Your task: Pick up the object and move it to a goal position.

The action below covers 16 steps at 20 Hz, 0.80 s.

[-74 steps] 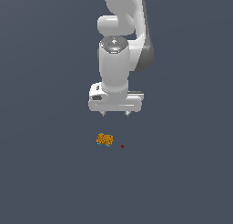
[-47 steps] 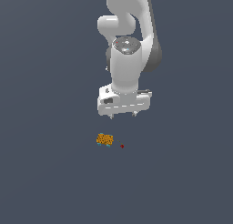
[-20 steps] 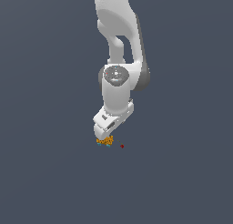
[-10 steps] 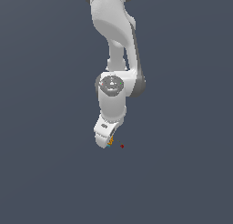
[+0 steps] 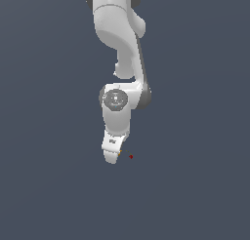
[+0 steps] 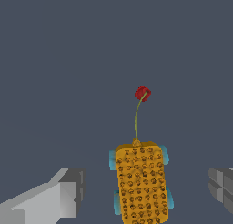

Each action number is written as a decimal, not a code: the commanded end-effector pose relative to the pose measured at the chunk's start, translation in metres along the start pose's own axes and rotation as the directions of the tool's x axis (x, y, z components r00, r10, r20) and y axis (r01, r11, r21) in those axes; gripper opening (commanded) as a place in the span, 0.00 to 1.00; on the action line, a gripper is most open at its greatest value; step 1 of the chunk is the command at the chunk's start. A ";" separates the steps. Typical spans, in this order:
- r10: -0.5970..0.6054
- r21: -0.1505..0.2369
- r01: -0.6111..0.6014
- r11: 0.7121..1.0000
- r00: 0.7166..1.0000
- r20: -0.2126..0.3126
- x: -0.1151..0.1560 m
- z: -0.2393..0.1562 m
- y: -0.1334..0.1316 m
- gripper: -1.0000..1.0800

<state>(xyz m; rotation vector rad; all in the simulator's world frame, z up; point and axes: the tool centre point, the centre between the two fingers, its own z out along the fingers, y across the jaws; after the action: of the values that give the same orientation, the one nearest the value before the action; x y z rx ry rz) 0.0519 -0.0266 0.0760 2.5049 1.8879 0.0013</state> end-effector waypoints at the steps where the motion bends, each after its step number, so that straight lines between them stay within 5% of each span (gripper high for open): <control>1: -0.041 0.001 0.041 0.999 0.999 -0.001 -0.001 0.004 0.001 0.96; 16: -0.102 0.004 0.102 0.995 0.995 -0.002 -0.004 0.017 0.003 0.96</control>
<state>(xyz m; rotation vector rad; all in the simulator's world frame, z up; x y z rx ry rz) 0.0541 -0.0317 0.0626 2.4090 2.0152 0.0008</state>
